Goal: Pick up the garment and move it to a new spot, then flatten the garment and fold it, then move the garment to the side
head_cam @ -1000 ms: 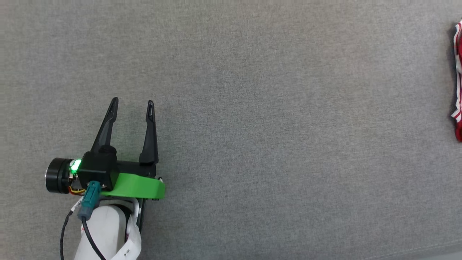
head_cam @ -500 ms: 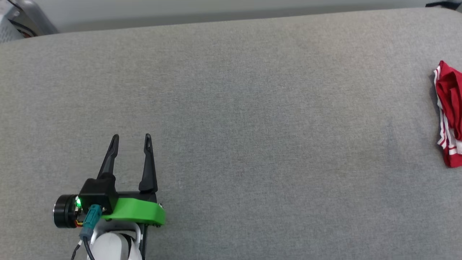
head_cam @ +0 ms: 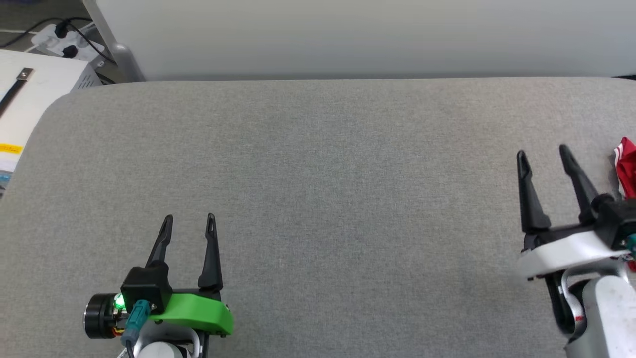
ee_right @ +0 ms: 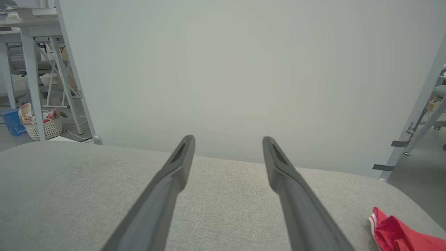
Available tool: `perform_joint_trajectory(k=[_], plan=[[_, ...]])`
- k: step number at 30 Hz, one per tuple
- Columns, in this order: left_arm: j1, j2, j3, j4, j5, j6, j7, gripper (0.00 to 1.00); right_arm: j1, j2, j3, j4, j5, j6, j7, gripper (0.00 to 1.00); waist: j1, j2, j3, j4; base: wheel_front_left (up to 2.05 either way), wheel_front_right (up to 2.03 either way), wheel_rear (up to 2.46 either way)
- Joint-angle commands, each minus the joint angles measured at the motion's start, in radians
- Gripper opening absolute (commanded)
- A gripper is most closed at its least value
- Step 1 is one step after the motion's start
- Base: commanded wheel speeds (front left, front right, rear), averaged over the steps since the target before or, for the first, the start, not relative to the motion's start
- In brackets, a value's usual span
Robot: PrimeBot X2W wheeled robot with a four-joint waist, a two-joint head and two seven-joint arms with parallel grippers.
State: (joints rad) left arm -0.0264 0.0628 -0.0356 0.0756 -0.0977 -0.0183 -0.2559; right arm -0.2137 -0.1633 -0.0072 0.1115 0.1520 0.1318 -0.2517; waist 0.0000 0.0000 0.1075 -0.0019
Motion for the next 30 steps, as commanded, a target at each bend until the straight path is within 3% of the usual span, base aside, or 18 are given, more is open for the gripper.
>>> perform_joint_trajectory(k=[1,14,25,26,30], plan=[[0.014,-0.004,-0.001,0.005,-0.001,-0.003,-0.006,1.0,0.032,0.008,0.004,0.007,0.006,-0.001,-0.009,1.0,0.0,0.0,-0.032,0.023,0.0,0.0,0.0],[0.075,-0.006,-0.007,0.015,0.004,-0.024,-0.006,1.0,0.276,0.072,-0.024,-0.069,0.024,-0.001,-0.01,1.0,0.0,0.0,-0.097,0.034,0.0,0.0,0.0],[0.093,-0.008,-0.012,0.016,-0.003,-0.034,-0.006,1.0,0.34,0.091,-0.035,-0.109,0.024,-0.001,-0.004,1.0,0.0,0.0,-0.109,0.037,0.0,0.0,0.0],[0.077,-0.003,-0.012,0.016,0.0,-0.029,0.0,0.0,0.328,0.09,-0.033,-0.103,0.02,0.0,0.0,0.0,0.0,0.0,-0.109,0.037,0.0,0.0,0.0],[0.077,-0.003,-0.013,0.016,0.0,-0.029,0.002,0.0,0.328,0.091,-0.032,-0.102,0.02,0.0,0.001,0.0,0.0,0.0,-0.109,0.037,0.0,0.0,0.0]])
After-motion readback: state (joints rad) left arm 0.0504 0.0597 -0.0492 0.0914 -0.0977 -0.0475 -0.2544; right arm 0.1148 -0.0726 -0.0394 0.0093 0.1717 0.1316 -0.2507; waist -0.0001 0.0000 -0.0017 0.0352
